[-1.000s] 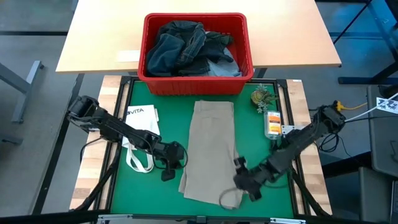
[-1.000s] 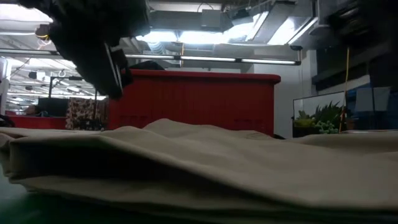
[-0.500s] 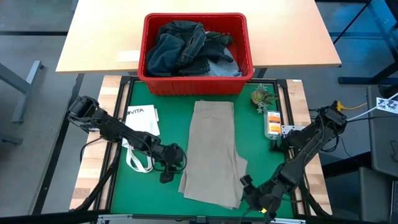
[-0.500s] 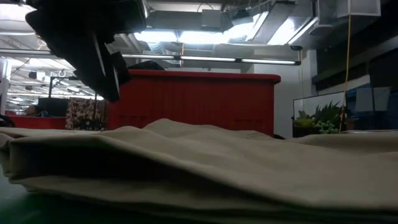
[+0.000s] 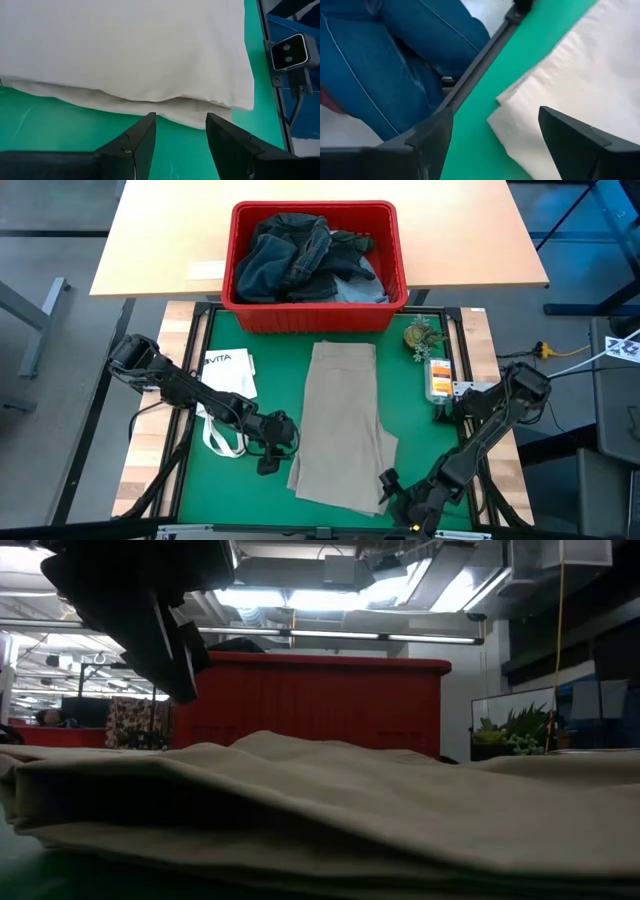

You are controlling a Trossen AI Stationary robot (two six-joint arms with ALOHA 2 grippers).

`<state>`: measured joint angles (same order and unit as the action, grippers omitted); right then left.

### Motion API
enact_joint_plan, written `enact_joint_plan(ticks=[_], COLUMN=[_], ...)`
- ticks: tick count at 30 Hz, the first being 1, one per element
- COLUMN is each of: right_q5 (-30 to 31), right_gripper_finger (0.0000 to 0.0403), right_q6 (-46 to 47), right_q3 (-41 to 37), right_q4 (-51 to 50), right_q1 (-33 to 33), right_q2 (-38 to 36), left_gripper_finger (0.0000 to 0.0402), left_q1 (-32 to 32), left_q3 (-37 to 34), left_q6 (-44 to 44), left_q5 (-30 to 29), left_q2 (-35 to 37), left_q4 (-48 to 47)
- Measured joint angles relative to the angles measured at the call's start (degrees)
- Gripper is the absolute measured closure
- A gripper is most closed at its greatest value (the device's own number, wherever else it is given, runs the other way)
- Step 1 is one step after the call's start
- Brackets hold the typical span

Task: Fold Laundry from Bin
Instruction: Fold the gray shorts

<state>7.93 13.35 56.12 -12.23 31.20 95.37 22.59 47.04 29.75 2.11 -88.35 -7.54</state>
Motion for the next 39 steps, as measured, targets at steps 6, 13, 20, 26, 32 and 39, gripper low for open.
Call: enact_joint_plan(ticks=[6,13,20,26,32,39], right_q5=[5.0,7.4,6.3,2.4,-2.3,-3.0], right_gripper_finger=[0.0107,0.0107,0.0107,0.0111,0.0165,0.0258], right_q6=[-2.2,-6.2,-6.1,-0.9,0.3,0.4], right_q3=[0.0,0.0,0.0,0.2,0.2,0.1], right_q4=[2.6,2.2,3.3,3.8,3.9,3.6], right_q1=[-0.1,-0.1,-0.5,-3.4,-7.4,-8.9], right_q2=[2.5,6.3,10.3,11.9,12.1,12.1], left_gripper_finger=[0.0235,0.0235,0.0235,0.0235,0.0235,0.0235], left_q1=[0.6,1.3,1.2,1.2,0.8,0.0], left_q3=[0.0,0.0,0.0,0.0,0.0,0.0], left_q6=[-1.5,-9.8,-14.8,-13.6,-13.8,-13.9], left_q5=[-0.1,-3.3,-4.6,-4.6,-4.6,-4.6], left_q2=[0.0,0.0,0.0,0.0,0.0,0.0], left_q4=[0.4,0.5,0.3,1.0,1.9,2.2])
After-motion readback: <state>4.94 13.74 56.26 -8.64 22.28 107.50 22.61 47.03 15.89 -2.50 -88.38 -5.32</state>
